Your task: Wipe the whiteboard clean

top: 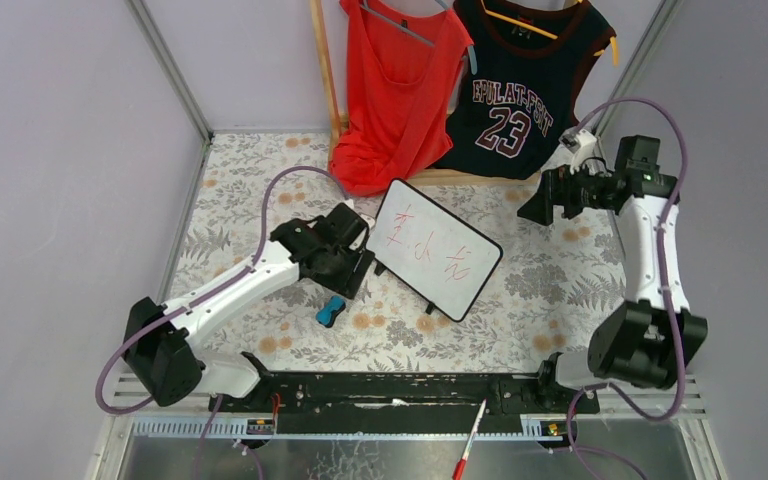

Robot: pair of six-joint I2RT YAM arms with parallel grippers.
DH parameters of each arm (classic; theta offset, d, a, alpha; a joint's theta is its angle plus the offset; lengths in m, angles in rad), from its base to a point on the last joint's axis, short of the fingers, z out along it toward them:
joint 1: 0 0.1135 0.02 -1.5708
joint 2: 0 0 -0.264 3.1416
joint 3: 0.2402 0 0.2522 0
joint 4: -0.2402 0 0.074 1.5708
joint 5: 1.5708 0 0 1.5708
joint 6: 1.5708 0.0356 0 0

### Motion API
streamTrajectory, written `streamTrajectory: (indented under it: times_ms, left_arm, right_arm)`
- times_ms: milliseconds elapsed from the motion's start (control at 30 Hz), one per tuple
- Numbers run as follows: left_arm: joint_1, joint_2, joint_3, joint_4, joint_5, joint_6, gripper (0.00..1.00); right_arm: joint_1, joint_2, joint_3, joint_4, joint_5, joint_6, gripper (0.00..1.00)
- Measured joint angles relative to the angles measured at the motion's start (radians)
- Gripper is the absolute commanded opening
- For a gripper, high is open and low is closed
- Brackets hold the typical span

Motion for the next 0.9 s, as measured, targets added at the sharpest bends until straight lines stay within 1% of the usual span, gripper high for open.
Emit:
streamTrajectory:
  times_ms: [100, 267, 467, 600, 667, 833, 900]
  left_arm:
    - [-0.011, 0.025, 0.001, -0.003, -0.027, -0.001, 0.63]
    - [-0.013, 0.100, 0.034, -0.038, -0.101, -0.012, 0.63]
    - [-0.013, 0.174, 0.097, -0.093, -0.138, -0.040, 0.61]
    - [-0.013, 0.176, 0.110, -0.121, -0.143, -0.084, 0.59]
    - [-0.013, 0.171, 0.089, -0.124, -0.142, -0.108, 0.59]
    - [-0.014, 0.129, -0.058, -0.123, -0.121, -0.158, 0.59]
    - [-0.014, 0.112, -0.088, -0.127, -0.111, -0.173, 0.59]
  right_arm:
    - [0.000, -0.072, 0.029, -0.076, -0.021, -0.016, 0.99]
    - [0.000, -0.165, 0.058, -0.137, -0.042, -0.023, 0.99]
    - [0.000, -0.189, 0.069, -0.176, -0.055, -0.026, 0.99]
    - [0.000, -0.188, 0.069, -0.180, -0.055, -0.026, 0.99]
    - [0.000, -0.188, 0.067, -0.179, -0.055, -0.025, 0.99]
    - [0.000, -0.189, 0.046, -0.164, -0.056, -0.022, 0.99]
    - [0.000, -0.189, 0.033, -0.158, -0.056, -0.020, 0.99]
